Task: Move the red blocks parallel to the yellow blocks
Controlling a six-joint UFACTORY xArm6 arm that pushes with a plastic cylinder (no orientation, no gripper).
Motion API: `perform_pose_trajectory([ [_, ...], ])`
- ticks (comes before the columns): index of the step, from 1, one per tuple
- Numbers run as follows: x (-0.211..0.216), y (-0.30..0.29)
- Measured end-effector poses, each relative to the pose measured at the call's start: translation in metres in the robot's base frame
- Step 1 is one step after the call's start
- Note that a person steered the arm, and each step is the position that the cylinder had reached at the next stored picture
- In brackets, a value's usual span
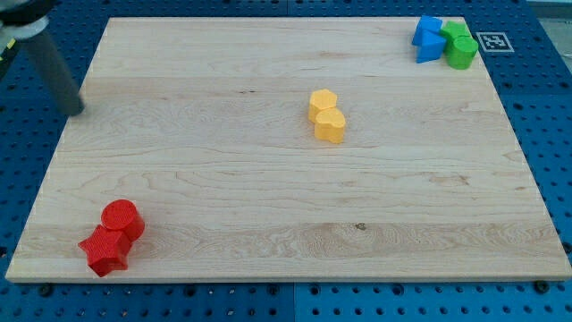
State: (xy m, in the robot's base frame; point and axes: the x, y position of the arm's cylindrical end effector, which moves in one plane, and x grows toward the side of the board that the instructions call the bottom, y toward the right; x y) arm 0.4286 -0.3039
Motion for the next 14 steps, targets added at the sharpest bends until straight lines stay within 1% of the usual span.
perform_pose_trajectory([
  [1, 0.072, 0.001],
  [2, 0.147, 0.02],
  [3, 0.19, 0.047],
  [4, 0.19, 0.058],
  [5, 0.189, 0.088],
  [6, 0.189, 0.135],
  [7, 0.186, 0.151],
  [11, 0.186, 0.153],
  [12, 0.135, 0.16],
  [13, 0.118, 0.169],
  [14, 0.14, 0.158],
])
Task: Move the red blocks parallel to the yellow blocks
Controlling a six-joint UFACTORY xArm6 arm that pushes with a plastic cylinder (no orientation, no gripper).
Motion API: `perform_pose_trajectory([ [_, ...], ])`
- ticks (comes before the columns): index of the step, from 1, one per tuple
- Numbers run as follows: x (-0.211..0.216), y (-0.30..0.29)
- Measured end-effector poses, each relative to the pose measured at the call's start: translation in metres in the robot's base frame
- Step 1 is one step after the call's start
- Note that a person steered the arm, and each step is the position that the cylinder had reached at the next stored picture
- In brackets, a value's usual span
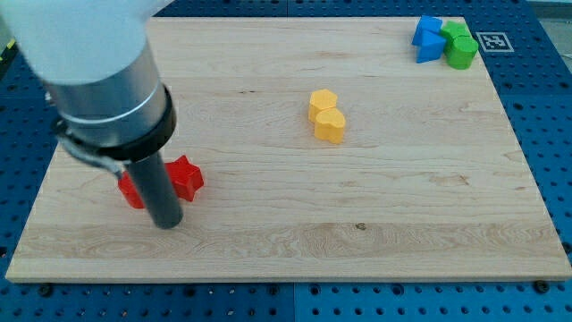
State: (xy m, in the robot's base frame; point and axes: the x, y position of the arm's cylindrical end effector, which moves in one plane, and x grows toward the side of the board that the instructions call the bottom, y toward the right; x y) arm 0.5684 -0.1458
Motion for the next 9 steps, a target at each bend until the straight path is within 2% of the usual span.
perform_pose_trajectory([
  [1, 0.0, -0.048],
  [2, -0.022, -0.08],
  [3, -0.061, -0.039],
  [4, -0.081, 0.027],
  [6, -0.077, -0.011],
  [8, -0.073, -0.014],
  [9, -0.09, -0.012],
])
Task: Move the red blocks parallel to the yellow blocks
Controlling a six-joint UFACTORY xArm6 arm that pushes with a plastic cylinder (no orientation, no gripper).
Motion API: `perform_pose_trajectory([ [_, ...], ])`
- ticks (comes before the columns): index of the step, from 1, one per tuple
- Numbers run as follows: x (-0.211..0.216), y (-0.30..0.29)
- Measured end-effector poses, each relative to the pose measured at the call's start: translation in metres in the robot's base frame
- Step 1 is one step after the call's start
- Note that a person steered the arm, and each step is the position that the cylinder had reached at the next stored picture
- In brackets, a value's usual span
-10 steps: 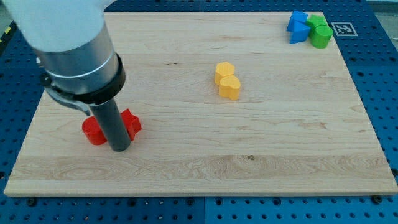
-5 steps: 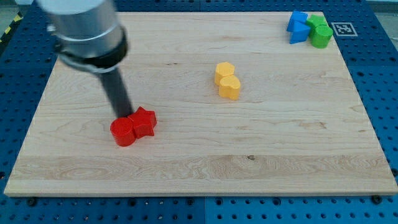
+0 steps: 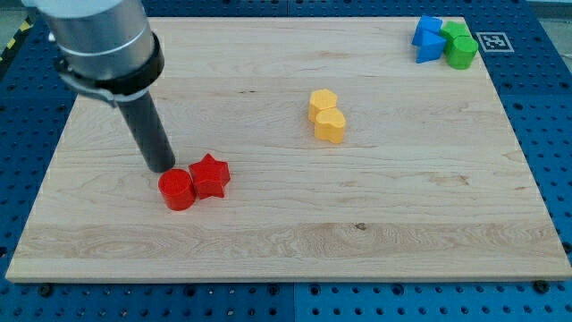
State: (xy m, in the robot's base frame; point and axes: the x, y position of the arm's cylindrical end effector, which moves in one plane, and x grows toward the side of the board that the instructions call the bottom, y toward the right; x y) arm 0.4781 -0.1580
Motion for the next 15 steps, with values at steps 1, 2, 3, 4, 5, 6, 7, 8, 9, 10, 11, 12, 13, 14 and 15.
perform_pose_trajectory([
  [1, -0.017, 0.016],
  [2, -0.005, 0.003],
  [3, 0.035, -0.011],
  [4, 0.07, -0.012],
  [5, 0.083, 0.011],
  [6, 0.074, 0.076],
  [7, 0.06, 0.123],
  [8, 0.066, 0.125],
  [9, 0.073, 0.125],
  [10, 0.074, 0.125],
  [11, 0.074, 0.117],
  [12, 0.08, 0.065],
  [13, 0.09, 0.019],
  [14, 0.07, -0.003],
  [15, 0.034, 0.032],
])
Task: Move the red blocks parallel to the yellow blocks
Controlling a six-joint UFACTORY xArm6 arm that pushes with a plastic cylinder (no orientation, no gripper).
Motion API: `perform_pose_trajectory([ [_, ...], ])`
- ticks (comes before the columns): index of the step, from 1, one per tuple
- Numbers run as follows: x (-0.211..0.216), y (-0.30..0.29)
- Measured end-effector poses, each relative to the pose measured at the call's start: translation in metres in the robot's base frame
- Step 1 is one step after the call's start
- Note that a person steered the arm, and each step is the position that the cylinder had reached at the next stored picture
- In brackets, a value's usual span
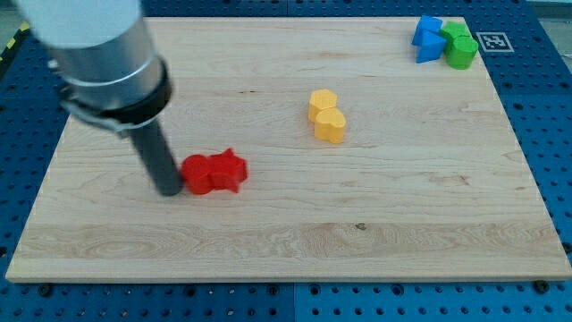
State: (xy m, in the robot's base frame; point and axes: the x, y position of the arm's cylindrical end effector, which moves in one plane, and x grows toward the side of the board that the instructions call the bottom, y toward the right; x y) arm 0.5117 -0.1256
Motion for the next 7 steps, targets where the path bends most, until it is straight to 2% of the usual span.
perform_pose_trajectory([
  [1, -0.003, 0.047],
  [4, -0.025, 0.061],
  [5, 0.025, 0.061],
  [6, 0.019, 0.062],
  [7, -0.022, 0.067],
])
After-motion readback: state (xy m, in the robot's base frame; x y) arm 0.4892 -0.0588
